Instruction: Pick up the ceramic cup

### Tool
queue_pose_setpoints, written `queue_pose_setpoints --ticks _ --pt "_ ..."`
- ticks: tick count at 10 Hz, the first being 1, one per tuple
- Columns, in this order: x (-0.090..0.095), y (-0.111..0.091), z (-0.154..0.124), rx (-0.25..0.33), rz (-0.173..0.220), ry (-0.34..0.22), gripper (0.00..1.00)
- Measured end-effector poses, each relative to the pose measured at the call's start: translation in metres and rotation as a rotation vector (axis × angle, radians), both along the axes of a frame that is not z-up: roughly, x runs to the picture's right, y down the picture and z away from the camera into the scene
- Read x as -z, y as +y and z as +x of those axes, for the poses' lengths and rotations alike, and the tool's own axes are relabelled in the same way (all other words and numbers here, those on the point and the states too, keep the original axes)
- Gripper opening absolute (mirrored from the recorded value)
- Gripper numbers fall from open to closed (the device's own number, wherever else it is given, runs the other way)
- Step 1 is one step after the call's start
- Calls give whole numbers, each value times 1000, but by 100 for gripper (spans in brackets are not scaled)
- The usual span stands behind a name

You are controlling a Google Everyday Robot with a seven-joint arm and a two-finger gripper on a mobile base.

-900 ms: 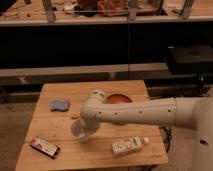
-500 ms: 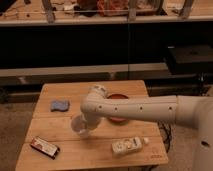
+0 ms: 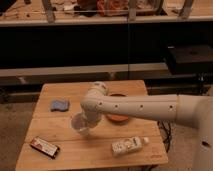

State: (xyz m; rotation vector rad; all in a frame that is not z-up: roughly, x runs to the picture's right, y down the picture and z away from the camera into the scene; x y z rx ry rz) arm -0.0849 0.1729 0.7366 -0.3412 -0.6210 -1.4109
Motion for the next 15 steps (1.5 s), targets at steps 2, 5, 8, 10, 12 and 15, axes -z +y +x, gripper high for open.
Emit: queue_pose_setpoints --ticks 2,5,8,10,12,15 --pt "0 -2 0 2 1 -2 0" --pt "-1 -8 2 4 1 -4 0" --pt "-2 -13 6 6 1 -6 0" --pt "-3 -15 8 6 1 -7 0" --pt "-4 -18 11 7 1 -8 0" --pt "-5 -22 13 10 0 -11 0"
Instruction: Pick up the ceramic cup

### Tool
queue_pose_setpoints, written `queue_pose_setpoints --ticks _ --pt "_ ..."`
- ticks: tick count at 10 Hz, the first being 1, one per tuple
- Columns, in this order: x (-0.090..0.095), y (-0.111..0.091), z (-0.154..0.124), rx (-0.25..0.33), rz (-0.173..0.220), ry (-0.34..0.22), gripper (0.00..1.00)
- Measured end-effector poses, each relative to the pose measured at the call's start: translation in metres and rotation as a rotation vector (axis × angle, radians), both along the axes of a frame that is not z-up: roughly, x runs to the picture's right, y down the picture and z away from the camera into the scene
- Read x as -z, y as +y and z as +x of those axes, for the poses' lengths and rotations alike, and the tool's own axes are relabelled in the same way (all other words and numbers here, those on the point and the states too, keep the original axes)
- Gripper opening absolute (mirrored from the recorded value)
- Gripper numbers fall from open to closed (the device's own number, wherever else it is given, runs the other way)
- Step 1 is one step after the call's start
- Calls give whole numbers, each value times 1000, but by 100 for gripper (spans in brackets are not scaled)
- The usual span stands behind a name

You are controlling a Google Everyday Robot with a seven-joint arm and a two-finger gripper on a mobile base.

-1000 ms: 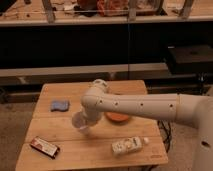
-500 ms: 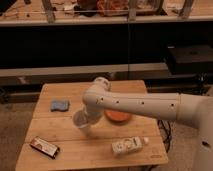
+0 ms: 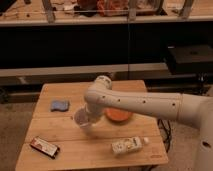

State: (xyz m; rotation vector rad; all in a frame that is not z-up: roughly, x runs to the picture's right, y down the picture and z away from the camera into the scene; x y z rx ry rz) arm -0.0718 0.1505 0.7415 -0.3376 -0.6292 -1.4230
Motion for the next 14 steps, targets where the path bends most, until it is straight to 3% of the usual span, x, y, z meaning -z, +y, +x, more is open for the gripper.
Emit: queue_pose_setpoints --ticks 14 --pt "-3 -14 4 8 0 -8 0"
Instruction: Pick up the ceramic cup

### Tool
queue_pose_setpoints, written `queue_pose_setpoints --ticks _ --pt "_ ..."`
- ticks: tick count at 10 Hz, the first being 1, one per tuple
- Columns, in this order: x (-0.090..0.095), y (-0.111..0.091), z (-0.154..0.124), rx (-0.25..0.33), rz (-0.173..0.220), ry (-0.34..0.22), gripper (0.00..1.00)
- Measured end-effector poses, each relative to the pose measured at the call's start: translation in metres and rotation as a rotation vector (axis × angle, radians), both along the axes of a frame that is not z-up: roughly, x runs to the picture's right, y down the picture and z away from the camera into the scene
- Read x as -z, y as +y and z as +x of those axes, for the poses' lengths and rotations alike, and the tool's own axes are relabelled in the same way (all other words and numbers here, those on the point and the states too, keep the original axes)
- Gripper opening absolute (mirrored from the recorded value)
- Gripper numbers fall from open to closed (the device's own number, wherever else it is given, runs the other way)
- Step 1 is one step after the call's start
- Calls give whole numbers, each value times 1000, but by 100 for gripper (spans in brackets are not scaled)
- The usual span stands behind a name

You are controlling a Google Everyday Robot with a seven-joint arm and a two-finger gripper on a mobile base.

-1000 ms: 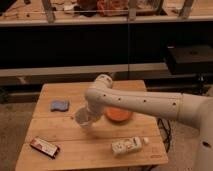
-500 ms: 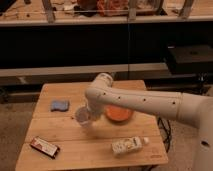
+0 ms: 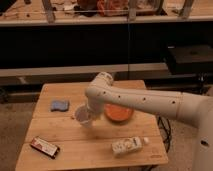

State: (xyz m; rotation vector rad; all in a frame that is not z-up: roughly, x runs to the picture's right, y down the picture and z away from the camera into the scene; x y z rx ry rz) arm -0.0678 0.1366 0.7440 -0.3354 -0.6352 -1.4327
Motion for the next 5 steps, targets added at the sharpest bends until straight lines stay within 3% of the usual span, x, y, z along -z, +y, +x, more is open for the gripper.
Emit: queue_pose_setpoints --ticks 5 --pt "-1 -3 0 3 -1 -3 0"
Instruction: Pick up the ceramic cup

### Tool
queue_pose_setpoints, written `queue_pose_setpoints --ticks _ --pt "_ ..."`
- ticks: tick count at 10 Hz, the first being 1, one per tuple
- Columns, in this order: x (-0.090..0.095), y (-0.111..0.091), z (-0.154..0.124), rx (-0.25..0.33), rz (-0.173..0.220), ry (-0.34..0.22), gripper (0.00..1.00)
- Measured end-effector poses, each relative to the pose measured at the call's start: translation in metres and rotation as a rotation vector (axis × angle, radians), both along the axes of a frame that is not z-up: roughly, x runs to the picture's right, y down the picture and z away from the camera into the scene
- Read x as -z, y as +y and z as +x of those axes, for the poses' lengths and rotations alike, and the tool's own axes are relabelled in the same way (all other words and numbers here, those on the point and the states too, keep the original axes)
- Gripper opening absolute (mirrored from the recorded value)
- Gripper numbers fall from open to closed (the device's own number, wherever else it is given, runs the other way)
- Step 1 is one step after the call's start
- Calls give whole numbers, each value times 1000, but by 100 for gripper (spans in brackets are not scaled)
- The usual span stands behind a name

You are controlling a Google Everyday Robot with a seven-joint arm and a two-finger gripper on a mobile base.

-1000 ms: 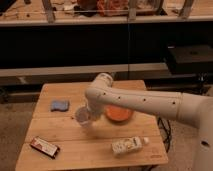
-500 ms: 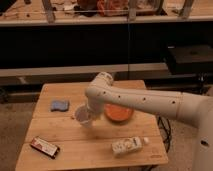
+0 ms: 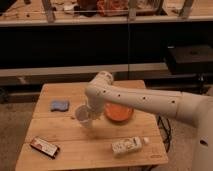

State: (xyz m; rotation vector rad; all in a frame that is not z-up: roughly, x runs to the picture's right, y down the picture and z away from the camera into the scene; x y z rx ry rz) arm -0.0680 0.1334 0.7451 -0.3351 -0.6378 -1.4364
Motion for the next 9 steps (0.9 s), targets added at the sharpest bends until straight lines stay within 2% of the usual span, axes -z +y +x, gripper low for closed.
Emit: queue_pose_setpoints --ticks 9 --pt "-1 -6 -1 4 0 -5 0"
